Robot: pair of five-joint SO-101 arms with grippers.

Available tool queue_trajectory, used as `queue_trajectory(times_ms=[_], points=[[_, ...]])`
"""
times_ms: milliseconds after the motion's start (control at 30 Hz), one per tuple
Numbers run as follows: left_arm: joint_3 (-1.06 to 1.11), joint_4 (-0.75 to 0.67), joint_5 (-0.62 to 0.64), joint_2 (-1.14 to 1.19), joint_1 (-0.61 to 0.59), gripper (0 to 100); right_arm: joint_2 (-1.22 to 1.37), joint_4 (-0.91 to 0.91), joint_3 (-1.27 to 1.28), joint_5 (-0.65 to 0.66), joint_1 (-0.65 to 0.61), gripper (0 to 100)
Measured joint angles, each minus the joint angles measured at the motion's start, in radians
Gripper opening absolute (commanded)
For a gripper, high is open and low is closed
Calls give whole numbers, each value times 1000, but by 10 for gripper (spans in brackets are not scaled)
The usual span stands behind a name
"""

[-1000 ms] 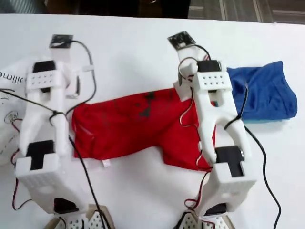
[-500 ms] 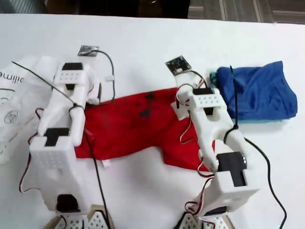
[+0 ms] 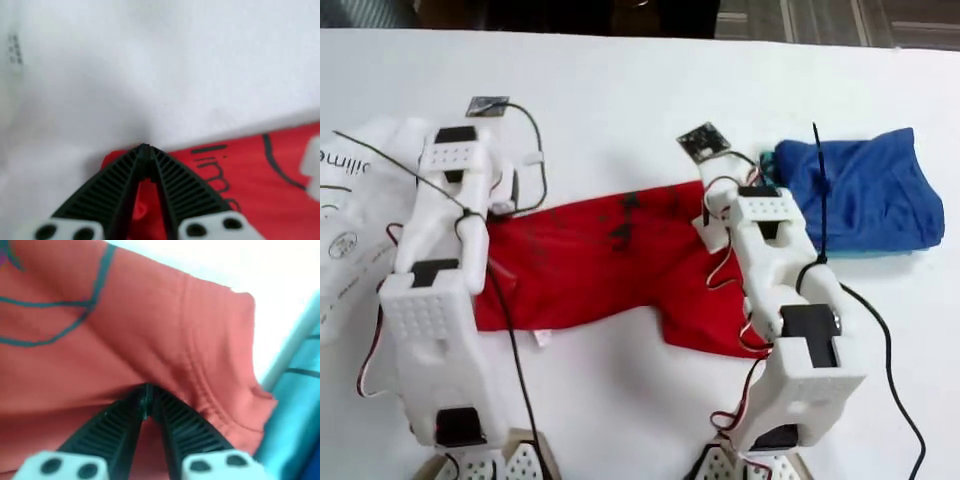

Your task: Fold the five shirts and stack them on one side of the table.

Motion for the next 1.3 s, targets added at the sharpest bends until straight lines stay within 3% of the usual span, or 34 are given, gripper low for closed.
queue_trajectory(times_ms=[300, 600, 800, 1100, 1300], points=[[-141, 166, 0, 18, -95, 28, 0, 0, -17, 32, 23, 20], [-344, 347, 0, 25, -92, 28, 0, 6, -31, 32, 20, 20], [-370, 446, -55, 25, -28, 28, -64, 48, -34, 23, -57, 20], [-84, 436, -110, -272, 123, 28, -66, 91, -34, -31, -69, 20], [322, 226, -117, -476, 170, 28, -66, 100, -34, -31, -69, 20]])
